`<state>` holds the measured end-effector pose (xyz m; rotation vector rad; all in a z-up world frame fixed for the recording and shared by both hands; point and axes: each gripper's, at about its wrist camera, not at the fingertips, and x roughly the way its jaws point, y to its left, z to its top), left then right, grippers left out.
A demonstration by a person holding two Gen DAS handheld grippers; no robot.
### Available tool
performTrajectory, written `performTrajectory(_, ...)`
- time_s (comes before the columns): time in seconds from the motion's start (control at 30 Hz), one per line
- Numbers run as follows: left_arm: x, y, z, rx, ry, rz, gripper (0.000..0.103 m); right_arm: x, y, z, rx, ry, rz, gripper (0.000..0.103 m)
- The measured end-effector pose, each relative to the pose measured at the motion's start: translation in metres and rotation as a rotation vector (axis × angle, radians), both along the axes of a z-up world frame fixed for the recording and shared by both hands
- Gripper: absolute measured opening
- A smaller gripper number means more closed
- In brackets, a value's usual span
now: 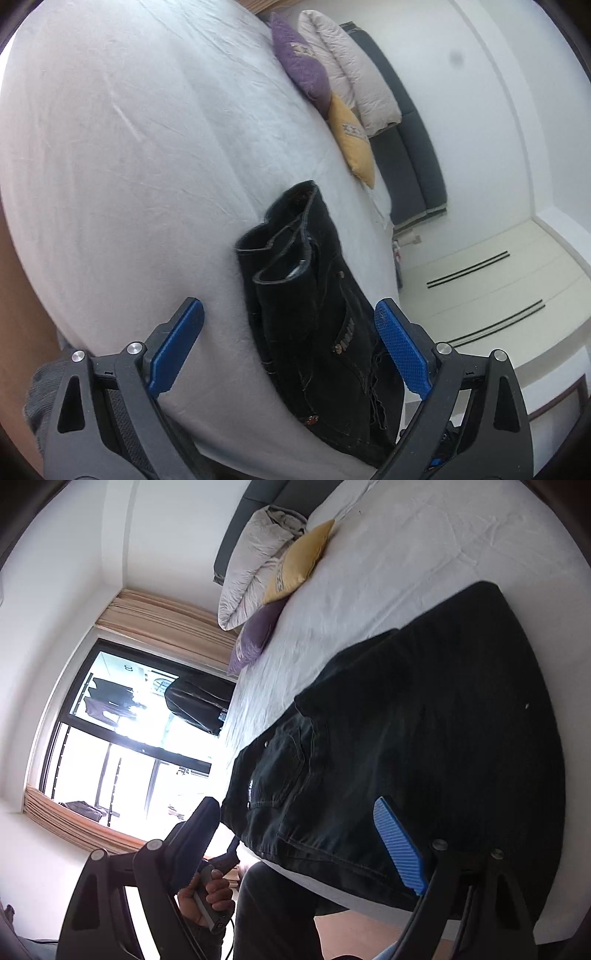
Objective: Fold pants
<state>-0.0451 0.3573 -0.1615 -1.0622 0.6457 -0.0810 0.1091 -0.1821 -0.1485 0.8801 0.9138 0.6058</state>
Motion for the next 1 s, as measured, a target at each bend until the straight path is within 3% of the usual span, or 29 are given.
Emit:
performTrajectory(0.13,0.019,-0.025,-0.018,-0.041,-0.051,0.002,0.093,0.003,-0.004,0.0,-0.002,0.004,-0.003,0.088)
performTrajectory(0.3,0.024,-0.028,-0.016,-0.075,-0.078,-0.014,0.087,0.006,0.001,0.0,-0.003,0.003,0.002,0.088)
performTrajectory(0.4,0.035,-0.04,-0.011,-0.03,-0.037,-0.035,0.085,0.007,0.003,0.0,-0.005,0.003,0.005,0.088)
performTrajectory(0.43,0.038,-0.04,-0.014,-0.051,-0.029,-0.03,0.082,0.009,0.006,0.001,-0.006,0.004,0.005,0.088)
performTrajectory(0.47,0.039,-0.039,-0.018,-0.078,-0.022,-0.018,0.072,0.01,0.006,0.001,-0.007,0.003,0.003,0.088)
performTrajectory(0.57,0.043,-0.031,-0.035,-0.167,0.016,0.025,0.024,0.01,0.005,0.002,-0.003,0.006,-0.004,0.088)
performTrajectory(0.6,0.044,-0.03,-0.038,-0.181,0.023,0.03,0.021,0.012,0.005,0.003,-0.005,0.005,-0.006,0.088)
performTrajectory(0.83,0.051,-0.033,-0.044,-0.176,0.011,0.029,0.014,0.029,0.024,-0.004,-0.058,0.025,0.022,0.085)
performTrajectory(1.0,0.053,-0.034,-0.044,-0.161,0.005,0.031,0.012,0.037,0.052,-0.011,-0.268,0.023,0.087,0.079)
